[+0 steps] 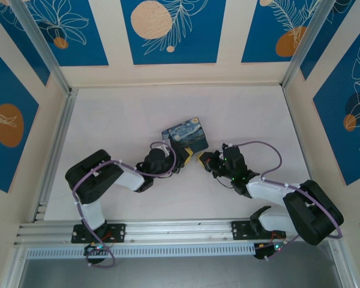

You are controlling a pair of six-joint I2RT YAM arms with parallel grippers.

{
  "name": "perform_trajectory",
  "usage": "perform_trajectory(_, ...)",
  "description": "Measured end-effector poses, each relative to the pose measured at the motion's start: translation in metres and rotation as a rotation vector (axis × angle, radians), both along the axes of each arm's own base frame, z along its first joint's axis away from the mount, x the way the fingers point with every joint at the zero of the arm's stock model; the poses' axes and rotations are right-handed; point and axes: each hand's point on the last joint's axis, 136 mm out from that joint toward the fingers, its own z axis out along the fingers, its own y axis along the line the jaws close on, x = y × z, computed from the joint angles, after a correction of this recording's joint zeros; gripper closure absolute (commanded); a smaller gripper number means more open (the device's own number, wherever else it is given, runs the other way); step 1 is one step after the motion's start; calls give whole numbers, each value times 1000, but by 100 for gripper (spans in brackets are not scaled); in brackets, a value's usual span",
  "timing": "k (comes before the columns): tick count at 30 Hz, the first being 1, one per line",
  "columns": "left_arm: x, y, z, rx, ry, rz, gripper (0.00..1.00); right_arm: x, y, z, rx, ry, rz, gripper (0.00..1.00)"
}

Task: Unlock the padlock with the key

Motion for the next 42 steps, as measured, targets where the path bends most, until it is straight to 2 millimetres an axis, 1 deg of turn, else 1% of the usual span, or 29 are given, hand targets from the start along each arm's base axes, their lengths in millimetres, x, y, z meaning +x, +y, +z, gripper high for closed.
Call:
perform_trajectory(4,3,1,2,-2,-7,15,100,4,1,3,-33,-34,20,100)
perform_trajectory(15,7,4,0,8,-7,48,100,11,7,1,-55,-47,47,100)
perform_trajectory(21,13,7,2,6,-10,87,100,19,11,7,-105,-83,84,100)
perform_trajectory(24,16,7,5,0,-16,94,100,22,9,8,-122,-95,94,100)
perform_trajectory(34,19,6,9,-23,-11,114,100,30,7,11,-43,-75,94,100)
perform_trajectory(42,18,4,19,-64,-20,122,100,29,4,17,37,-69,97,100)
